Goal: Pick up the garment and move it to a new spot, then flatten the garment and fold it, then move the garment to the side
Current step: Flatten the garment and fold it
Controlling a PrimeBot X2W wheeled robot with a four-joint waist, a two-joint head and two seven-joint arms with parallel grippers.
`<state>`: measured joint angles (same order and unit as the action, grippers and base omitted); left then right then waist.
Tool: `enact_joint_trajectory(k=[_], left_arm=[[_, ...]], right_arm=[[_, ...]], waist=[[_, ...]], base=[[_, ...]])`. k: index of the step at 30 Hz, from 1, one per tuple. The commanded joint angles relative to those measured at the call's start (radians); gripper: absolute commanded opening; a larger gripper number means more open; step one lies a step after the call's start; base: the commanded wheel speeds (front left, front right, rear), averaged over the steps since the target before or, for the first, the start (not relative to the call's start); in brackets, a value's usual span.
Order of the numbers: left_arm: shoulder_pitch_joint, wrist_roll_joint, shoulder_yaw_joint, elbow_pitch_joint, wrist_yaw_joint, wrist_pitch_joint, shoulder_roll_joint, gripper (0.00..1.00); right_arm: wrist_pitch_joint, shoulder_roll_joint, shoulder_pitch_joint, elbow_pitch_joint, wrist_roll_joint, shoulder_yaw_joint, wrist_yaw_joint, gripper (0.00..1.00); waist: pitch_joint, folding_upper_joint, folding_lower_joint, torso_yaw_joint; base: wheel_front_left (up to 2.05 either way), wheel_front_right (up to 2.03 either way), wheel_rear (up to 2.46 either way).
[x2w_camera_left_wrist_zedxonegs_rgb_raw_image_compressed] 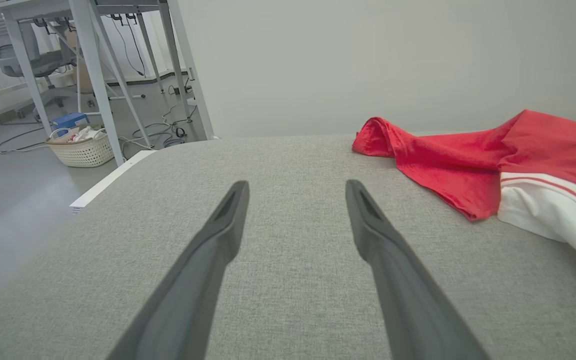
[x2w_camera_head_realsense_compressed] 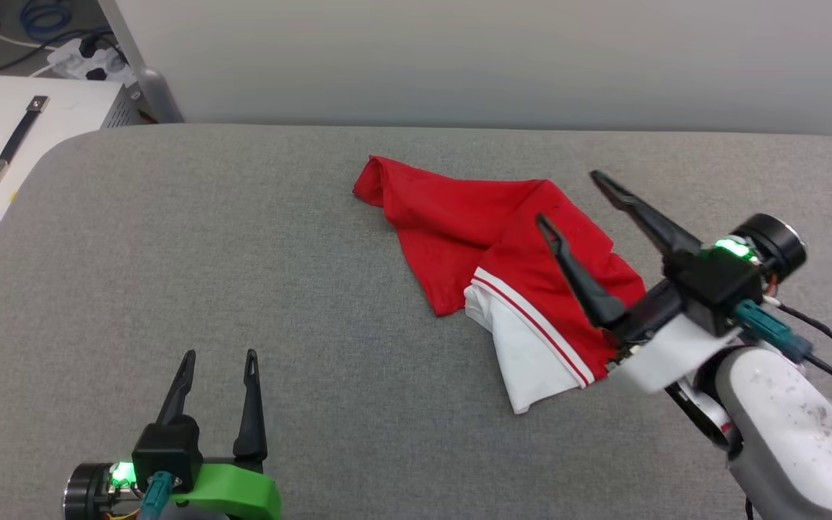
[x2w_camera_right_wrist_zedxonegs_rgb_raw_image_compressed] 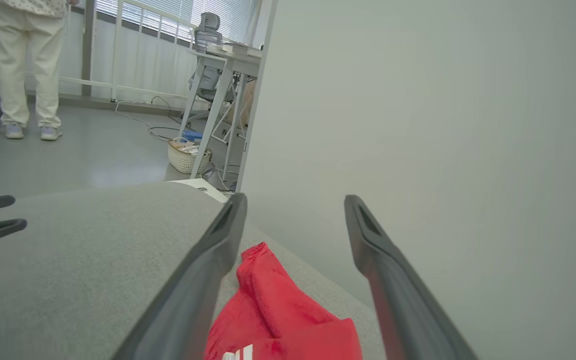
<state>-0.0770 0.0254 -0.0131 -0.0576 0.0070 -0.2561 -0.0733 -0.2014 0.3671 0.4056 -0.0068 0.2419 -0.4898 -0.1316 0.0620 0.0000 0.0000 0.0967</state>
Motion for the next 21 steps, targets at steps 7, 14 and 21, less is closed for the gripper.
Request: enact_joint_trajectory(k=[7,14,21], left_arm=[[0.039,-0.001,-0.001,0.004,0.003,-0.006,0.009,1.0],[0.073,0.0,-0.011,0.006,0.002,-0.006,0.014,1.0],[0.114,0.007,-0.024,0.007,0.005,-0.006,0.019,1.0]], right_arm=[[0.315,0.129,0.229,0.063,0.234,-0.35,0.001,1.0],[0.65,0.206,0.337,0.098,0.427,-0.571,0.001,1.0],[0.797,0.231,0.382,0.161,0.505,-0.694,0.001,1.0]], waist=[[0.074,0.0,0.0,0.039],[0.126,0.0,0.0,0.065],[0.19,0.0,0.0,0.094]], base=[[0.0,0.0,0.0],[0.0,0.0,0.0],[0.0,0.0,0.0]])
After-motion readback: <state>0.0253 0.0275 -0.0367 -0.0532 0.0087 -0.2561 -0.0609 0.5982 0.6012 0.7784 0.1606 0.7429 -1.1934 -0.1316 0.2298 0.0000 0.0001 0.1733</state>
